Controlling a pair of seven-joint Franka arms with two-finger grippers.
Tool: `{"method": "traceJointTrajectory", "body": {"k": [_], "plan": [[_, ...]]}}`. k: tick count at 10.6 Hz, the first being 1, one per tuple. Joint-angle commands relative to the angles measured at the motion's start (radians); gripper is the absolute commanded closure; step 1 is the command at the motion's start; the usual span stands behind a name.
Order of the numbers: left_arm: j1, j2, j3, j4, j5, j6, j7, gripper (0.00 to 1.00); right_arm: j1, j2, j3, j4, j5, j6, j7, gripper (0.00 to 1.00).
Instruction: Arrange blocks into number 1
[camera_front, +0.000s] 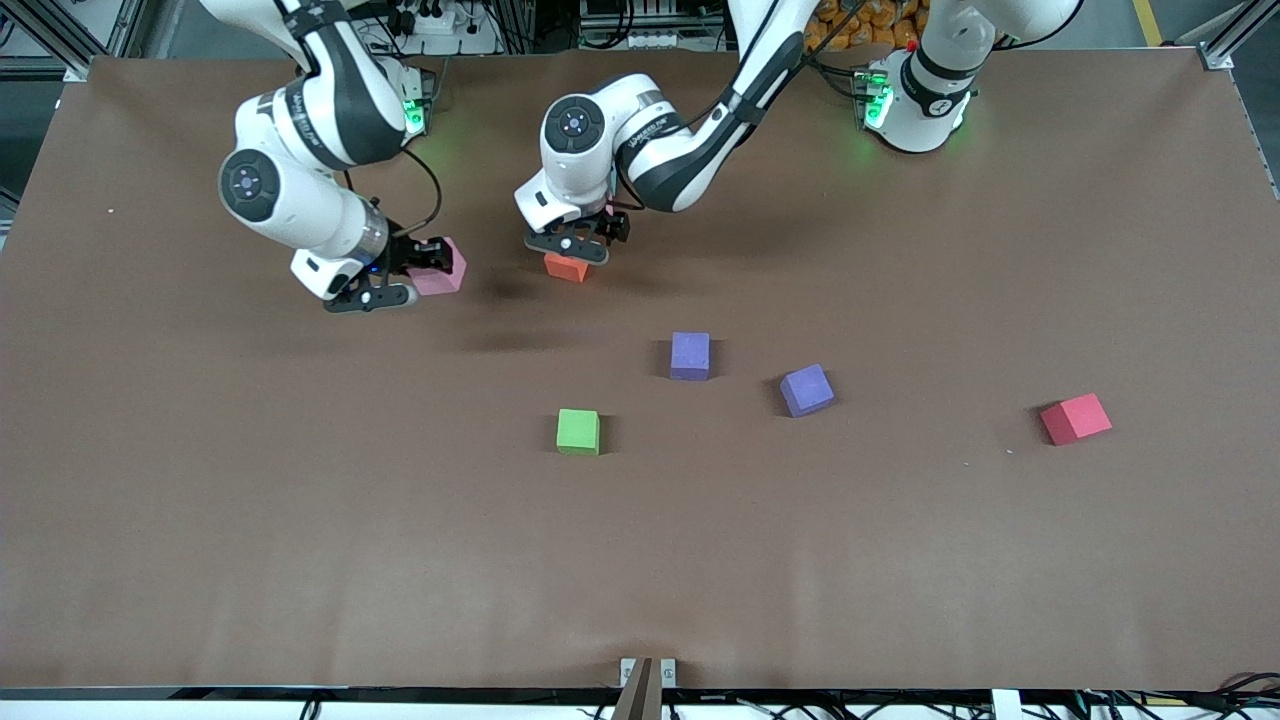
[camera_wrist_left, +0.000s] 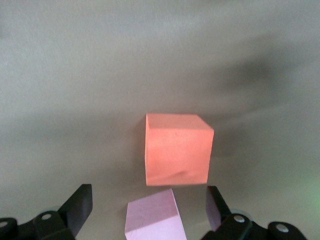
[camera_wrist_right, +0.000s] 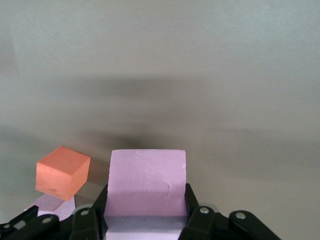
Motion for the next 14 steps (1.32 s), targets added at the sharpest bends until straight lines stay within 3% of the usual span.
{"method": "traceJointTrajectory", "body": {"k": [1, 2, 3, 5, 8, 14], "plan": [[-0.021, 0.036, 0.030, 0.043, 0.009, 0.005, -0.010, 0.00, -0.055, -0.017, 0.000, 0.021, -0.093, -0.018, -0.056, 0.47], [-0.030, 0.043, 0.033, 0.050, 0.009, 0.007, -0.029, 0.00, -0.079, -0.009, 0.002, 0.035, -0.179, -0.016, -0.057, 0.47], [-0.042, 0.059, 0.033, 0.068, 0.009, 0.013, -0.062, 0.00, -0.097, -0.009, 0.002, 0.039, -0.210, -0.015, -0.057, 0.47], [-0.056, 0.089, 0.035, 0.118, 0.009, 0.013, -0.137, 0.00, -0.104, -0.009, 0.000, 0.042, -0.212, -0.016, -0.060, 0.47], [-0.088, 0.100, 0.076, 0.122, 0.007, 0.023, -0.147, 0.00, -0.127, -0.009, 0.000, 0.042, -0.210, -0.013, -0.060, 0.47], [-0.099, 0.129, 0.078, 0.122, 0.009, 0.071, -0.141, 0.00, -0.150, 0.011, -0.019, 0.042, -0.206, -0.007, -0.060, 0.47]]}}
